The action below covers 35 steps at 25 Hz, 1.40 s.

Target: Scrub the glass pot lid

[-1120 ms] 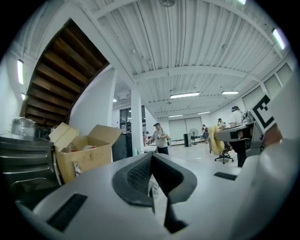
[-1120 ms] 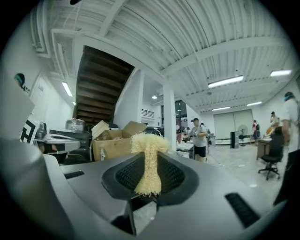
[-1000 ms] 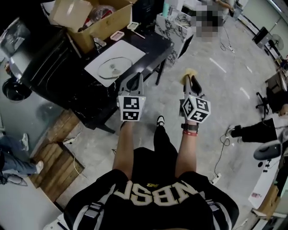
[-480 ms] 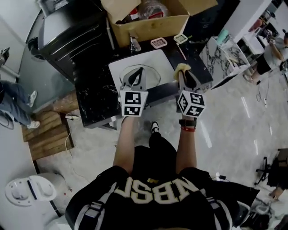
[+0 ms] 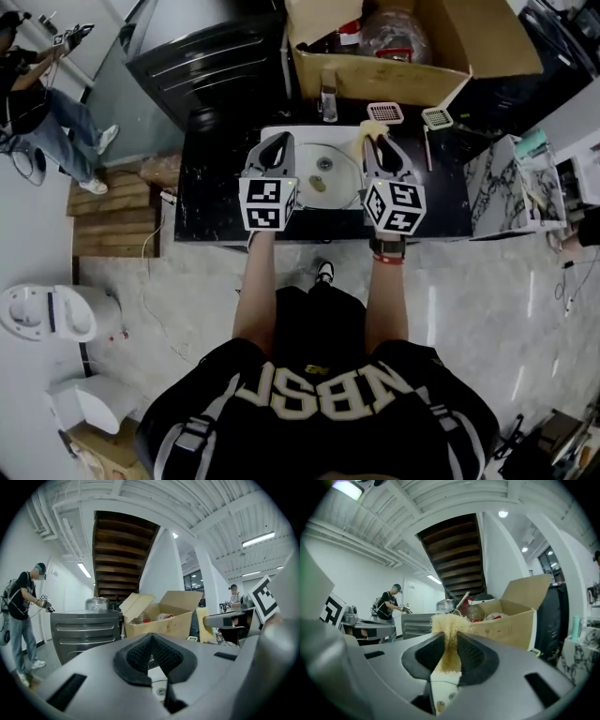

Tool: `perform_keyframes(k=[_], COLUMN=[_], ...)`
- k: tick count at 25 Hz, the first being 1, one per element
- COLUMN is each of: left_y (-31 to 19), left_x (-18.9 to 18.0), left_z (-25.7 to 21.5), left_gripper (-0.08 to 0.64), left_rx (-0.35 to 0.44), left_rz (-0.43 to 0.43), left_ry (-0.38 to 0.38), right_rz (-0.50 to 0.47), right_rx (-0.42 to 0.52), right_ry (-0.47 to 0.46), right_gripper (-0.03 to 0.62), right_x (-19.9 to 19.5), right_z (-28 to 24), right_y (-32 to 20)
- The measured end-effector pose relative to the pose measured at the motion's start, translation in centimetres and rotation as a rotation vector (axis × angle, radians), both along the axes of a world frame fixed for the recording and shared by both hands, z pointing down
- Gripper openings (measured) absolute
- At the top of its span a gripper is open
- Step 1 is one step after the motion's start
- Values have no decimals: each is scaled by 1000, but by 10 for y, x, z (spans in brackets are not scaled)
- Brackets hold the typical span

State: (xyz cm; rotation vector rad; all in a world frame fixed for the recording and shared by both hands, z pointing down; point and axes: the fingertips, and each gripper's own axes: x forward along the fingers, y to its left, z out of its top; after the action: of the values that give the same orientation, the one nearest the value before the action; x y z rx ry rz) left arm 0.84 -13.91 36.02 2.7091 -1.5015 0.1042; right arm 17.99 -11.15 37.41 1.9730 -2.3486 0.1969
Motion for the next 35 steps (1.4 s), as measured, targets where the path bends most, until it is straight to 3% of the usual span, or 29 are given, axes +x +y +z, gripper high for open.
perform_keyframes(k=[5,8,11,14,22,30,35], left_y=[-18,-29,-40,-54,-55,-46,-24], left_x=[-20,-36,-46,-49,-46,-27,-21], left_z=[19,45,85,124,223,276,301], left_gripper=[15,15,17,24,83,159,220], left_rx=[-70,-151,-275,-394,-745,-921,-1084], left_rz=[-81,-117,-100,-39,1,54,79], left_ry=[19,-17,-45,-58,-71,-104,-138], right_rz=[-105,-165,-289,-373,-389,-417,-418], right_rx=[-18,-48,-101,-119,-174,-252,-257], right_ry=[2,-36,-56,12,41,30,13], right_gripper=[92,92,94,95,97,98,98], right_x=[-15,-26,-51,-74,-69,-76,-78], right_z=[11,25,37,41,61,96,100], right_y=[-36,-54,-64,-78,-118,-134,-145])
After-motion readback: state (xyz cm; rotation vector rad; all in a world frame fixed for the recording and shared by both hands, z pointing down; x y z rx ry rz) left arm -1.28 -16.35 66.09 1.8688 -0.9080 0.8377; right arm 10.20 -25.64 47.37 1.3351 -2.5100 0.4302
